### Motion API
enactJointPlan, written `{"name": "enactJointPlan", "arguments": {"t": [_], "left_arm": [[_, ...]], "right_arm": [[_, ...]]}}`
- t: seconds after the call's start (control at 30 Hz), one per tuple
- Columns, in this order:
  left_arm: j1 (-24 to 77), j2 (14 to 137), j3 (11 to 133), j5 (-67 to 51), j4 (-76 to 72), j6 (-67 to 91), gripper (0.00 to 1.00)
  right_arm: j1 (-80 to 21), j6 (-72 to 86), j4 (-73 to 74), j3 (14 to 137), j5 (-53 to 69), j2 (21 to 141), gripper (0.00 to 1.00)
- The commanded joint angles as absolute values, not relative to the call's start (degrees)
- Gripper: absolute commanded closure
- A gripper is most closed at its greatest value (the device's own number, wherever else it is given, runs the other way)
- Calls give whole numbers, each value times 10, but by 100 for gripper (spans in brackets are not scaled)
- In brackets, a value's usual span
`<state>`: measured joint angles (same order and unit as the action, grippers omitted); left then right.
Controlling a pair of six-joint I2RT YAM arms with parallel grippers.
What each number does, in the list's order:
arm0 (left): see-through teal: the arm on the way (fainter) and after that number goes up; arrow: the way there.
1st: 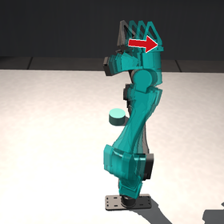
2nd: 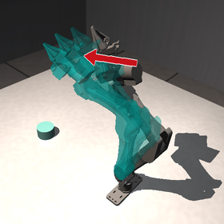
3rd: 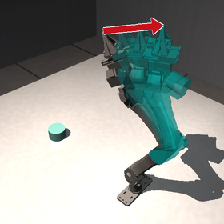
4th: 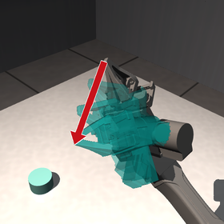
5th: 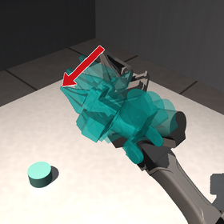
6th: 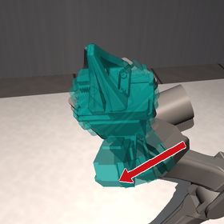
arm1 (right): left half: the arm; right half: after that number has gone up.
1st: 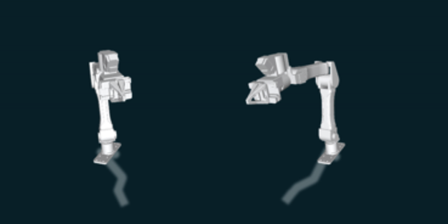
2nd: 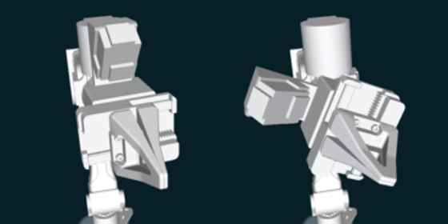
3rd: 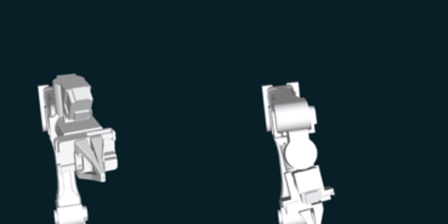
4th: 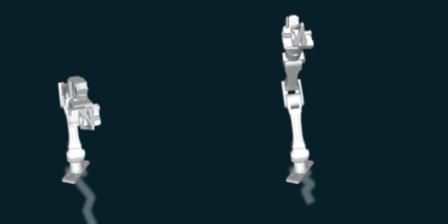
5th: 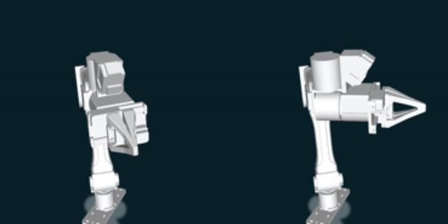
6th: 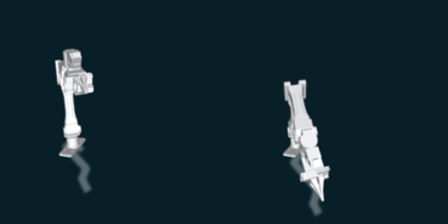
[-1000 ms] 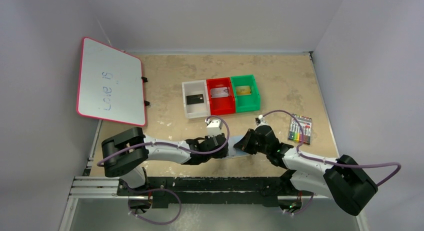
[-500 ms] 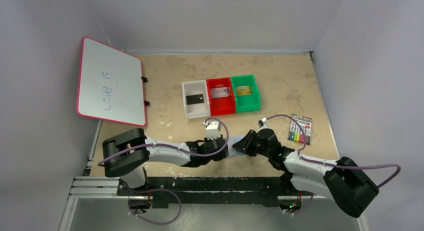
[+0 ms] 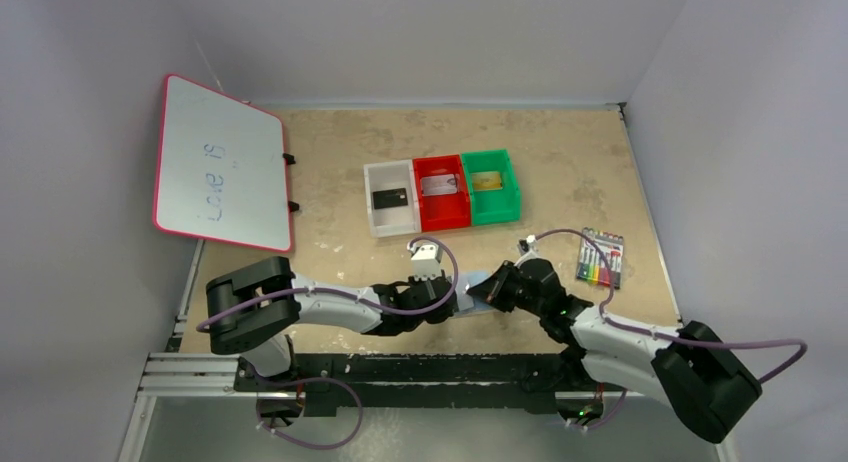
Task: Take the credit cards out of the card holder
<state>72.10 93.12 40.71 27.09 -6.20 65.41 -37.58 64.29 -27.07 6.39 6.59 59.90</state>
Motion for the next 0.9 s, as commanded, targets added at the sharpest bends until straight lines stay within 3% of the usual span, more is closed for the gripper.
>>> {"name": "enactJointPlan", "arguments": {"t": [0.0,0.17,0.3,0.7,0.87], "left_arm": [[726,943,396,273,-22,660,91],[728,933,394,279,-19,655,90],[728,941,394,268,-38,647,91],[729,959,412,256,-35,638,91],[728,965,414,251,-35,636,92]], "right_arm": [[-379,649,-206,70,22,542,100],[-379,645,-107,74,-43,459,100],[-379,633,-127,61,-16,440,97],[-379,610,-243,75,62,546,91],[-379,621,-279,70,74,559,83]]}}
